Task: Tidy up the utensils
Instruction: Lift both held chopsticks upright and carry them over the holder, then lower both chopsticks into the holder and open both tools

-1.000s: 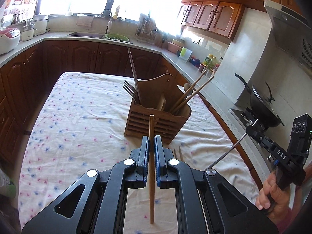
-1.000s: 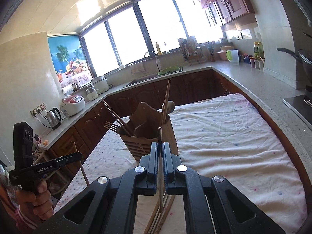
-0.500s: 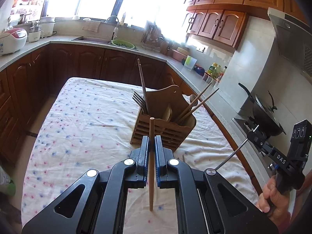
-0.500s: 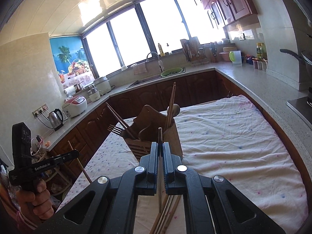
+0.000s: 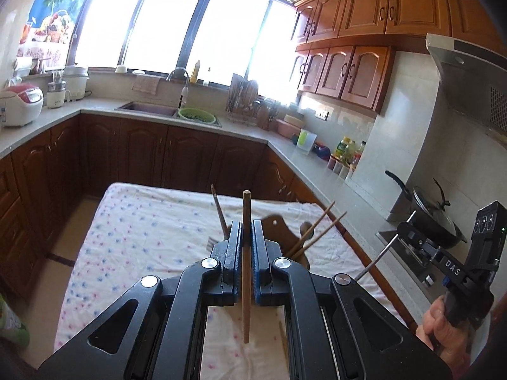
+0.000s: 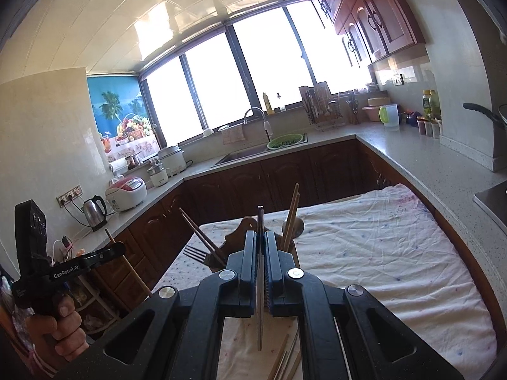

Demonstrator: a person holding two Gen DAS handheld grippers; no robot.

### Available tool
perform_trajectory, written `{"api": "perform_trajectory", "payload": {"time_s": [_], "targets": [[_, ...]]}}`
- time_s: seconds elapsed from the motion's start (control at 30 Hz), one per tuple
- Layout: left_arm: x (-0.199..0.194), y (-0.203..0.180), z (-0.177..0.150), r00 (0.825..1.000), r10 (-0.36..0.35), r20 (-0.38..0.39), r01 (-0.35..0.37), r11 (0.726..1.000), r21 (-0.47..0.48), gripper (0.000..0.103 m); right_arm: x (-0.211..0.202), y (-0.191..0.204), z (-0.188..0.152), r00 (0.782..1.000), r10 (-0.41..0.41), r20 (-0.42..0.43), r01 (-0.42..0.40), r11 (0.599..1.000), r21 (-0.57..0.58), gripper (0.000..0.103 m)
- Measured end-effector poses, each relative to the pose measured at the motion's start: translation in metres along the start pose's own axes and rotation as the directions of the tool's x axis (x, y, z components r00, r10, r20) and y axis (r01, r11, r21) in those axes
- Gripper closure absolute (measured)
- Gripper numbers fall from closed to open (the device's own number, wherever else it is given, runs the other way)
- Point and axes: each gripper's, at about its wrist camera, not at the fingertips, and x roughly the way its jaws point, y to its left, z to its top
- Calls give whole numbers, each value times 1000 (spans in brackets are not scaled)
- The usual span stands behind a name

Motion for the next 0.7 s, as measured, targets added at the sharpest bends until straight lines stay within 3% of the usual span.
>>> {"api": "perform_trajectory", "payload": {"time_s": [0.17,0.3,0.47,0.7], "targets": [[9,0,42,994,16,109,-16,1000,-3,98,13,13,37,995,-3,105,6,999,-35,98],[29,7,57,987,46,156,-41,999,-31,98,34,16,54,991,-17,131,25,998,-55,98],[64,21,48,987,75,141,-65,995,-74,98,58,11,46,990,-56,128,62,997,-47,98],[99,34,10,994,86,60,-79,990,-115,98,81,5,13,993,-84,87,89,995,-53,98]]}}
